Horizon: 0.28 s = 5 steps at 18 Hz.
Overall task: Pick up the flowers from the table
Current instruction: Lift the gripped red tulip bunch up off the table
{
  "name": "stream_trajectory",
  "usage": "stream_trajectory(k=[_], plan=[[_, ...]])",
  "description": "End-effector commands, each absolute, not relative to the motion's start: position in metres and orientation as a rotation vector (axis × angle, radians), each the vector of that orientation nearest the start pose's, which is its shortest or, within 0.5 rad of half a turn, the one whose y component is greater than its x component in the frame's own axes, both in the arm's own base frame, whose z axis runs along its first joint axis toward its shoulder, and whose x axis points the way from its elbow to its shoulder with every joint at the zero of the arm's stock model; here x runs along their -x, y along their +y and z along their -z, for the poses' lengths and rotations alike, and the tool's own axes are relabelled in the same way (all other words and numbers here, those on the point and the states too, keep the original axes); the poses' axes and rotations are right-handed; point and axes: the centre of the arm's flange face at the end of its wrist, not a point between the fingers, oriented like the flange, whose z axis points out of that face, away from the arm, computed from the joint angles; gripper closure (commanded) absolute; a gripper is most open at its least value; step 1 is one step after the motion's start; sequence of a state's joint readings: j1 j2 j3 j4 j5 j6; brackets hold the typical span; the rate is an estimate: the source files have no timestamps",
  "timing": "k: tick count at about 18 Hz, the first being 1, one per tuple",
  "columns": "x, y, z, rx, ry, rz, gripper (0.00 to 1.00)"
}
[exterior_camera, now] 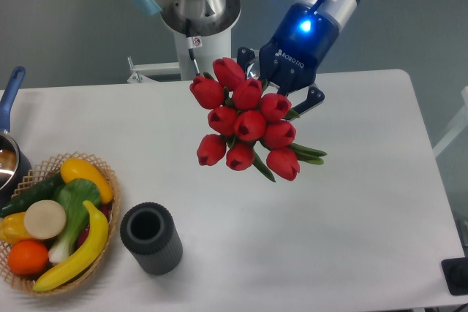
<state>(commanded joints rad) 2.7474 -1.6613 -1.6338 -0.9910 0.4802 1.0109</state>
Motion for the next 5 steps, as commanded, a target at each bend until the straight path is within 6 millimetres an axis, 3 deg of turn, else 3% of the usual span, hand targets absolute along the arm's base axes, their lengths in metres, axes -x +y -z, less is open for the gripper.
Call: stream_trajectory(k=[5], plan=[[0.4089, 0.4119, -0.5244, 2.008, 0.1, 0.172, 0.67]])
